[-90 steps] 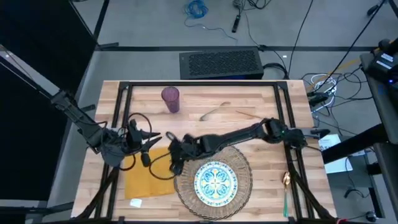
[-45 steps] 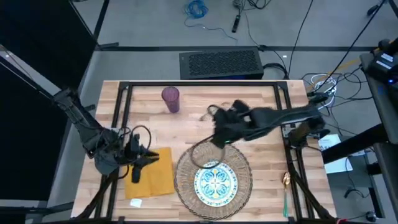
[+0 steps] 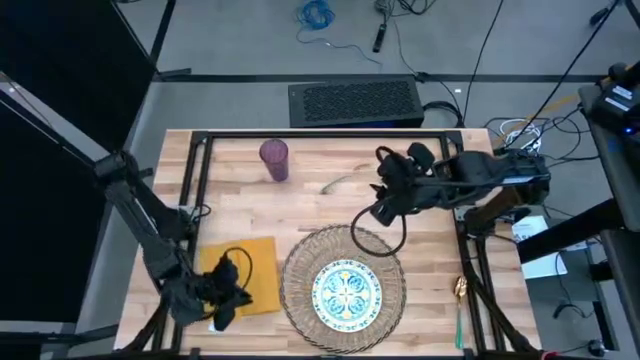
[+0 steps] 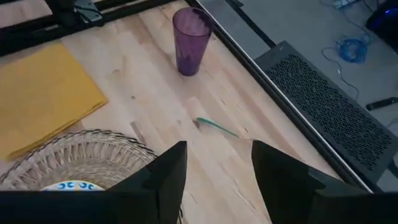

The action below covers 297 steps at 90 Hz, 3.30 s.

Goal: Set table place
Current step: Fold the yellow table napkin

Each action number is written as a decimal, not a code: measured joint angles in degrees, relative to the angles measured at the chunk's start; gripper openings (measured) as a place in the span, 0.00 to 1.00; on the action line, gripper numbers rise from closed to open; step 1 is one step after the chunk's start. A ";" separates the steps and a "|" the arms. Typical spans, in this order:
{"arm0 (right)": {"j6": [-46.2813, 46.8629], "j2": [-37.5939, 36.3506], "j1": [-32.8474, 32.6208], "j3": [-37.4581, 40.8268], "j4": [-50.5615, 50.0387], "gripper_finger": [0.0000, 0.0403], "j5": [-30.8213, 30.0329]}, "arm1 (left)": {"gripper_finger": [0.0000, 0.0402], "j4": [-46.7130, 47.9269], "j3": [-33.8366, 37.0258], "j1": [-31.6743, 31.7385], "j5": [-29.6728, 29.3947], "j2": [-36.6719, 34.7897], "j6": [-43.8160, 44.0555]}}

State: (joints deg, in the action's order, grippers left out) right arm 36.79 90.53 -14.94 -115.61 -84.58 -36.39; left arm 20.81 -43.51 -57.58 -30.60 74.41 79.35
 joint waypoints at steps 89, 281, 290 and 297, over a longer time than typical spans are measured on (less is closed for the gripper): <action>0.04 0.19 0.24 0.00 0.62 0.41 0.47 | 0.15 -6.64 -0.02 8.81 12.46 15.06 -8.28; -7.71 0.10 0.20 0.00 3.54 0.41 0.73 | 0.15 -1.49 -0.31 15.25 41.01 17.71 -7.80; -7.73 0.10 0.20 0.00 3.61 0.41 0.80 | 0.15 -1.76 -0.32 14.88 42.09 18.02 -7.66; -7.72 0.10 0.20 0.00 3.70 0.41 0.84 | 0.15 -1.78 -0.24 14.77 42.45 17.74 -7.07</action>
State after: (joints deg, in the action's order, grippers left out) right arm 29.07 90.63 -14.74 -115.61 -80.88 -35.55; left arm 19.03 -43.75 -42.81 11.85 92.15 72.27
